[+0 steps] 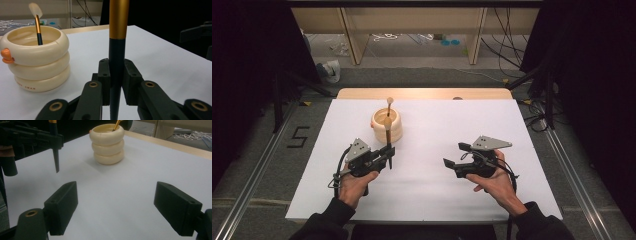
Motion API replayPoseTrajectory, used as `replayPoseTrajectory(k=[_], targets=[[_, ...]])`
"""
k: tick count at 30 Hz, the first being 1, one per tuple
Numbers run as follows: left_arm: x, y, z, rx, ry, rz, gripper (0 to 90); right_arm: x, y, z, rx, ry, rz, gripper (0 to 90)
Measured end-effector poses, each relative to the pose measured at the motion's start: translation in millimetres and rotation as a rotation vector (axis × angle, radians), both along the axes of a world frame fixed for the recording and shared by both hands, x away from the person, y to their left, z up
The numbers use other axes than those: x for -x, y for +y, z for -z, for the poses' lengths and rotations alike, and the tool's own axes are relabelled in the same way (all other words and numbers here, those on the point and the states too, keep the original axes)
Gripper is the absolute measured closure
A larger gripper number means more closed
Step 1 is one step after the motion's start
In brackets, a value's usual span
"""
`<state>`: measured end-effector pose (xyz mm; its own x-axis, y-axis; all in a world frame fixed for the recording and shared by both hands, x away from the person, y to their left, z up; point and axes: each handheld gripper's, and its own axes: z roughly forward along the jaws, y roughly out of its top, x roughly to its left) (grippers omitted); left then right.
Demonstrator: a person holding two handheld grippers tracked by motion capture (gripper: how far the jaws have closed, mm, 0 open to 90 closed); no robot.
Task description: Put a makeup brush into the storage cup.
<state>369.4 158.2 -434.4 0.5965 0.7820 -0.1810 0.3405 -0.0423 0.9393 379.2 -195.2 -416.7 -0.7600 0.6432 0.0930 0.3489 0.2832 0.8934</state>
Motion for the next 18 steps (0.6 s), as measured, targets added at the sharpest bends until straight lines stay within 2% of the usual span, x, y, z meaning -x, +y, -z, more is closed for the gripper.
replayPoseTrajectory(k=[3,7,10,11,14,18], targets=[[-2.3,2.0,-3.3,0.005,-0.01,-0.006,78.3,2.6,-1.7,1.5,-0.012,-0.001,-0.005,20.4],[-8.2,5.4,-8.2,0.011,-0.026,-0.024,78.3,5.9,-6.7,1.0,0.007,0.004,0.003,20.7],[-13.2,8.4,-11.2,0.018,-0.034,-0.038,78.3,8.1,-10.2,2.5,-0.006,0.009,0.009,20.5],[-14.8,9.6,-12.4,0.016,-0.036,-0.044,78.3,9.1,-12.4,2.7,0.012,0.012,0.015,20.5],[-20.0,12.3,-15.0,0.021,-0.045,-0.055,78.3,13.4,-18.1,4.1,0.005,0.021,0.024,20.2],[-25.5,13.4,-16.3,0.025,-0.046,-0.065,78.3,19.0,-23.4,5.9,-0.001,0.009,0.034,20.0]])
